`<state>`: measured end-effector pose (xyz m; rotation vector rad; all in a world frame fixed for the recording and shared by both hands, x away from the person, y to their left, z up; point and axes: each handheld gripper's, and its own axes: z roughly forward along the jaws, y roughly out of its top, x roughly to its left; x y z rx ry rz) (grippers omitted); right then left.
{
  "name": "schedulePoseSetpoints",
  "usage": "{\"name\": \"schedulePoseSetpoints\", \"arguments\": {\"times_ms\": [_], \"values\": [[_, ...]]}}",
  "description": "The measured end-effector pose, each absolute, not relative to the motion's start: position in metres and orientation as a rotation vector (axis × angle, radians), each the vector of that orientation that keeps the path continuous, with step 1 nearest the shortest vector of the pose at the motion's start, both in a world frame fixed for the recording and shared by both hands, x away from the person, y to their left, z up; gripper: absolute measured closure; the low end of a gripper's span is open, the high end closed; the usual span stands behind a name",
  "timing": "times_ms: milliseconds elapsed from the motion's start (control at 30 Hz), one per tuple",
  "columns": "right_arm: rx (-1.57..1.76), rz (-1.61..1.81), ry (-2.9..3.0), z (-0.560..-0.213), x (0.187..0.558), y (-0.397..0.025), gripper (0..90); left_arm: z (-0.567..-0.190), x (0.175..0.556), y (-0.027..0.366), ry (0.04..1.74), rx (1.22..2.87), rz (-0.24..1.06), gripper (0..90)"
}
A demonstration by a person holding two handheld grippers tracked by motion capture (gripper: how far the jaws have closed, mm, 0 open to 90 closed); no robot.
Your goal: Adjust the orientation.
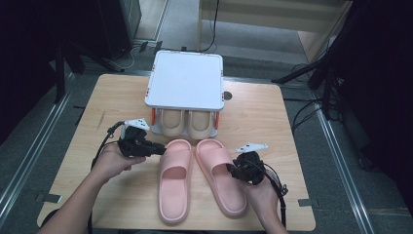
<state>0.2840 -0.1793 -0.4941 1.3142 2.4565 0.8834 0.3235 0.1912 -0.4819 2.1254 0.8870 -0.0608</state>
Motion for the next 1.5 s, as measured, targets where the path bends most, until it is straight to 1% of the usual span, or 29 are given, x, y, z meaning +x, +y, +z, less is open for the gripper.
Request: {"name": "schedulePoseSetpoints", "arguments": {"times_ms": [133,167,233,300,367,433,633,800,900,1100,1133,1200,1333,1500], "values": [[1.289,0.985,2.468,-0.481,0.277,-0.192,62.0,-0.481,0.322,0.194,0.886,2.120,-0.057,78.2],[1.276,1.013,2.469,-0.478,0.275,-0.195,63.9,-0.482,0.321,0.194,0.894,2.119,-0.058,78.8],[1.240,1.092,2.483,-0.467,0.271,-0.204,73.1,-0.482,0.320,0.196,0.900,2.121,-0.056,79.1],[1.213,1.103,2.476,-0.463,0.271,-0.212,78.8,-0.484,0.318,0.197,0.908,2.128,-0.045,79.1],[1.231,1.078,2.479,-0.467,0.277,-0.218,82.5,-0.485,0.316,0.199,0.918,2.121,-0.046,79.3],[1.246,1.027,2.494,-0.473,0.286,-0.221,84.0,-0.486,0.315,0.200,0.928,2.121,-0.046,79.4],[1.256,0.924,2.565,-0.491,0.305,-0.220,84.1,-0.494,0.309,0.204,0.936,2.153,-0.063,79.4],[1.229,0.899,2.603,-0.495,0.311,-0.212,83.6,-0.502,0.306,0.207,0.964,2.176,-0.080,79.3],[1.197,0.870,2.619,-0.497,0.311,-0.203,84.9,-0.506,0.306,0.207,0.971,2.181,-0.096,79.0],[1.219,0.880,2.615,-0.497,0.310,-0.202,86.7,-0.513,0.306,0.196,0.954,2.225,-0.119,78.9],[1.221,0.878,2.615,-0.497,0.310,-0.201,87.1,-0.513,0.306,0.194,0.950,2.215,-0.110,79.4],[1.237,0.889,2.613,-0.498,0.309,-0.201,87.9,-0.512,0.307,0.194,0.952,2.206,-0.132,79.9],[1.263,0.910,2.614,-0.500,0.309,-0.200,89.1,-0.515,0.305,0.192,0.954,2.205,-0.160,83.5],[1.243,0.903,2.617,-0.499,0.306,-0.197,89.6,-0.514,0.303,0.189,0.937,2.214,-0.177,83.8]]}}
